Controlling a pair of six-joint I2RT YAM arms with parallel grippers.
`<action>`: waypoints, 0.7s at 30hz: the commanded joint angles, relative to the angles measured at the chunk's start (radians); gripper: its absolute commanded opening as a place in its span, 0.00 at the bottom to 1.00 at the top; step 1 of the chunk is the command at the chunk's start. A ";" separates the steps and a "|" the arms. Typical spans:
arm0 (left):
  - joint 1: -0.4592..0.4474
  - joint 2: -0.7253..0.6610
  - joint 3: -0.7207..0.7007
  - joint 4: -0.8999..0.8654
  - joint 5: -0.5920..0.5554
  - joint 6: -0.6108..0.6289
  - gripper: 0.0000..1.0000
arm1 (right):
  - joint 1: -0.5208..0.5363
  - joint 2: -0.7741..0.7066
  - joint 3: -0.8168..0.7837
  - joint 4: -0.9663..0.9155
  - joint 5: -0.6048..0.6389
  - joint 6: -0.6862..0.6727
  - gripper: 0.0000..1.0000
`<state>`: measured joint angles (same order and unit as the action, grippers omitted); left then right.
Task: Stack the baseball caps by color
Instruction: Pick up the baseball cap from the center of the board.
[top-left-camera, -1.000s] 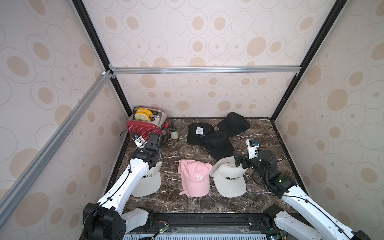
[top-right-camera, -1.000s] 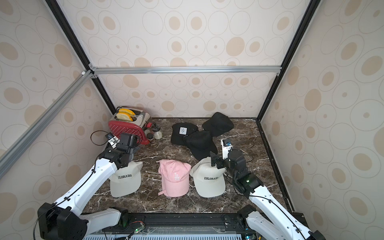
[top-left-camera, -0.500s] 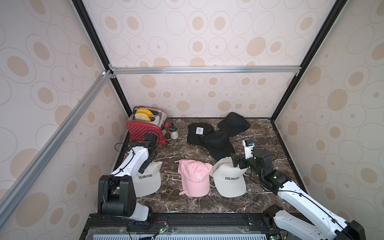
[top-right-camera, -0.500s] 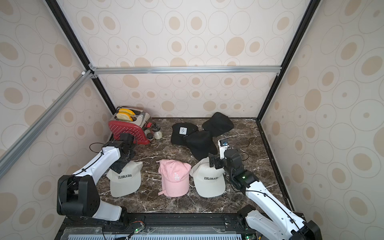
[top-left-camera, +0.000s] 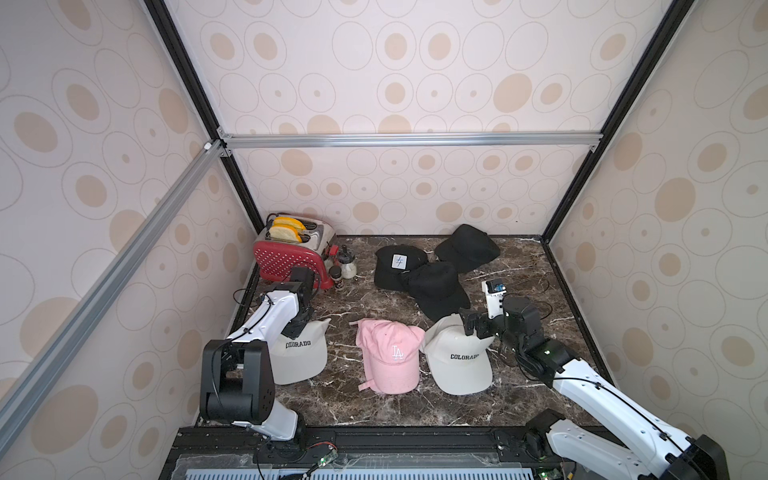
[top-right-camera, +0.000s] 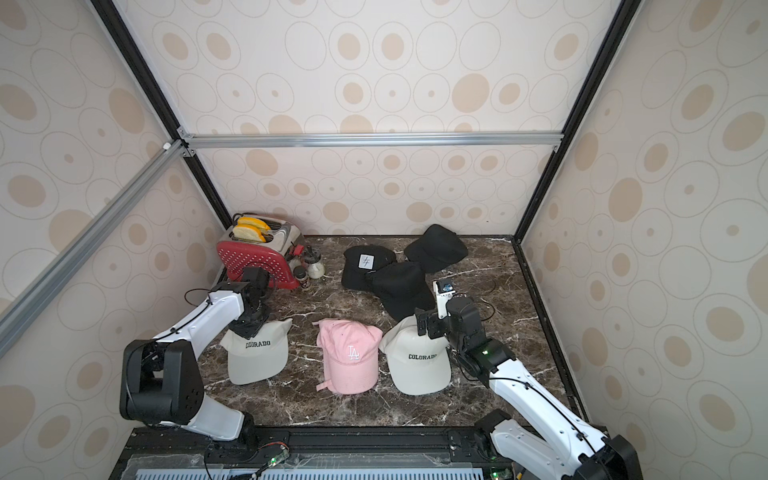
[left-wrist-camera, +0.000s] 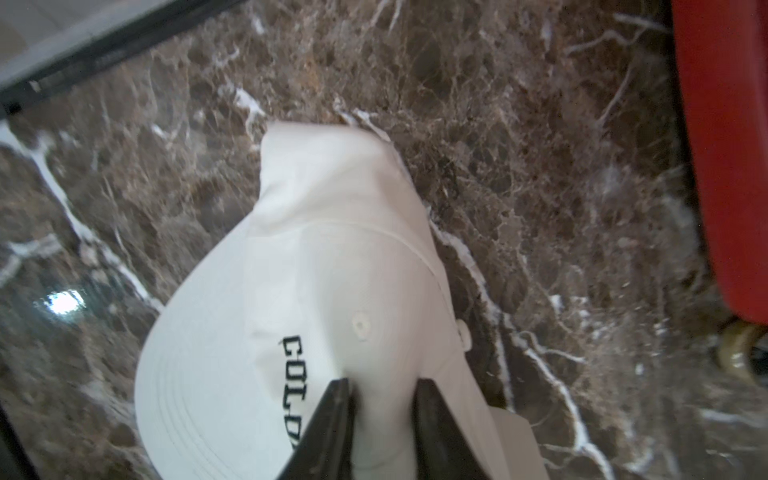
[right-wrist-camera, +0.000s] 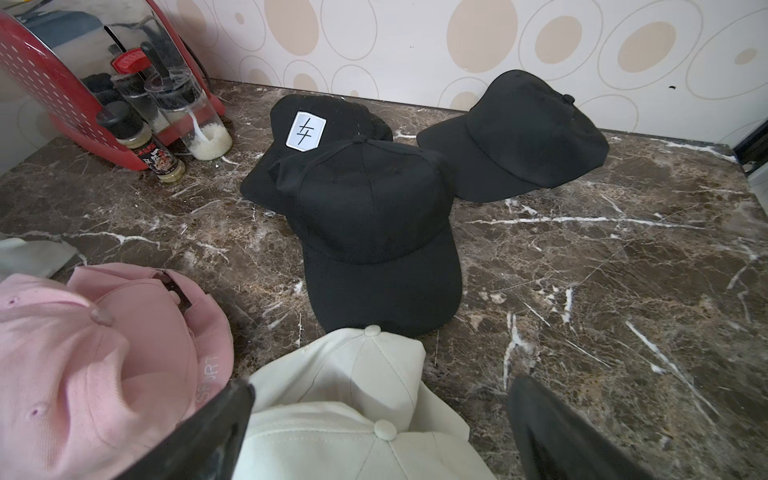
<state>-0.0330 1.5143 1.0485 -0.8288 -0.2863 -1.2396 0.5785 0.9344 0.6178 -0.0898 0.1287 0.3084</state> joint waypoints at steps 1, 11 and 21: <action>0.007 -0.035 -0.007 -0.025 -0.025 -0.010 0.13 | 0.004 0.007 0.026 0.005 -0.018 0.012 1.00; 0.007 -0.151 -0.010 -0.040 -0.019 -0.032 0.00 | 0.003 0.033 0.045 -0.017 -0.037 0.063 1.00; -0.059 -0.357 0.014 0.019 0.059 -0.055 0.00 | 0.003 0.067 0.060 0.000 -0.129 0.113 1.00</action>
<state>-0.0605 1.2167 1.0374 -0.8295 -0.2150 -1.2694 0.5785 1.0016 0.6559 -0.0910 0.0376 0.3904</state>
